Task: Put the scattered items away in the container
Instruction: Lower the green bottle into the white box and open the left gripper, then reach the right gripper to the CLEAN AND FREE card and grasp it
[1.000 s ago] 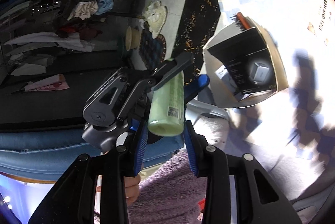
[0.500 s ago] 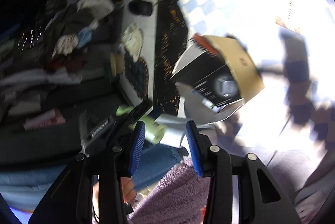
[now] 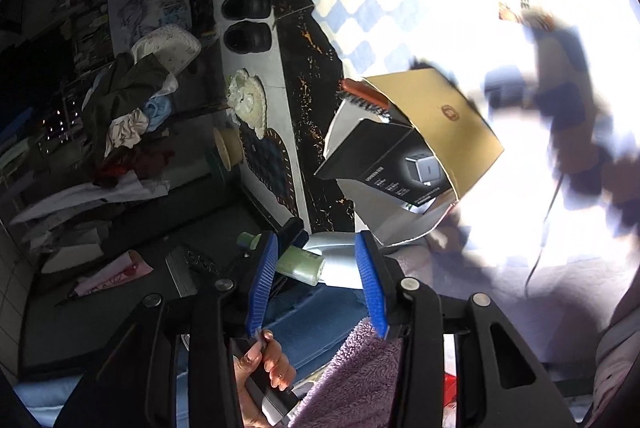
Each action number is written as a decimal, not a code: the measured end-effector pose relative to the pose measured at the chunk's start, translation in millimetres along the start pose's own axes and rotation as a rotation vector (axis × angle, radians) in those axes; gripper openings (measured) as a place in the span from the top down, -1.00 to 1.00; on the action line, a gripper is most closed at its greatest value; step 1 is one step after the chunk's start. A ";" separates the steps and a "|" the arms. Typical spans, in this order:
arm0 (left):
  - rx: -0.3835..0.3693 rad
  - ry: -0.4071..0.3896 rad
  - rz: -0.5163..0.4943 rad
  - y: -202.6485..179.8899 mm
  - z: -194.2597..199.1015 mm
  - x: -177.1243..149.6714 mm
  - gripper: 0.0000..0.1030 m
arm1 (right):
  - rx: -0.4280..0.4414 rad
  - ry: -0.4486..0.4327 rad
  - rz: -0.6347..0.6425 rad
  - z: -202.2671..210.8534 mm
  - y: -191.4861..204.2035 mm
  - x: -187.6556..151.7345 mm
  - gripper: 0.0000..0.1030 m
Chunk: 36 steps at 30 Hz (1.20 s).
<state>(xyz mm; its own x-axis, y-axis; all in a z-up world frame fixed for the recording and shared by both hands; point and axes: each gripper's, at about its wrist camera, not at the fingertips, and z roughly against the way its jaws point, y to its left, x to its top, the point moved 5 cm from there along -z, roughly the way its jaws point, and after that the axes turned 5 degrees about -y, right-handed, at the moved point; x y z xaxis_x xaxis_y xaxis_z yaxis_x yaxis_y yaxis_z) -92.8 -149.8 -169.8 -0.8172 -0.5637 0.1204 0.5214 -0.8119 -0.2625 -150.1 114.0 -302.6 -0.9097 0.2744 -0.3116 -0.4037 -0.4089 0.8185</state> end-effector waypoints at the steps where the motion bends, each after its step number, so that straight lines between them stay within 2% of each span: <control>1: -0.005 0.000 0.010 -0.3 2.8 1.9 0.41 | 0.001 -0.001 -0.004 0.3 -0.3 0.5 0.18; 11: -0.007 0.005 0.028 9.2 6.3 9.0 0.41 | -0.015 -0.072 -0.104 5.7 -16.2 17.9 -0.01; 15: -0.046 -0.020 0.041 7.8 11.6 11.7 0.41 | -0.011 -0.094 -0.132 8.6 -18.9 22.9 -0.14; 18: -0.033 -0.041 0.019 5.0 14.4 12.5 0.41 | -0.009 -0.102 -0.145 10.1 -20.1 25.6 -0.15; 23: -0.051 -0.020 0.003 -1.5 12.5 8.1 0.40 | 0.026 -0.126 -0.206 19.7 -22.1 35.9 -0.15; 27: -0.070 -0.013 -0.034 -9.4 16.1 7.8 0.38 | 0.061 -0.198 -0.268 45.7 -23.5 59.7 -0.22; 29: -0.104 -0.018 -0.054 -15.7 20.9 8.6 -0.05 | 0.050 -0.252 -0.280 62.8 -25.5 77.8 -0.22; 30: -0.120 -0.020 -0.066 -19.1 23.6 8.9 -0.50 | 0.036 -0.280 -0.283 70.5 -26.8 88.7 -0.22; 31: -0.134 -0.024 -0.077 -21.8 26.2 8.6 -0.71 | 0.016 -0.306 -0.284 77.6 -29.2 100.2 -0.23; 33: -0.148 -0.025 -0.104 -26.9 31.4 6.3 -0.71 | -0.044 -0.338 -0.280 86.7 -35.6 122.7 -0.23; 36: -0.153 -0.041 -0.123 -30.0 39.5 4.6 -0.71 | -0.168 -0.312 -0.264 83.5 -53.8 148.4 -0.23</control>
<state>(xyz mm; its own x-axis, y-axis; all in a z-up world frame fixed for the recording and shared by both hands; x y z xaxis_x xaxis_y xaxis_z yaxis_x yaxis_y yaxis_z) -102.5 -134.1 -123.6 -0.8601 -0.4699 0.1988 0.3721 -0.8442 -0.3858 -255.3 249.4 -352.5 -0.7110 0.6275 -0.3174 -0.6518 -0.4187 0.6323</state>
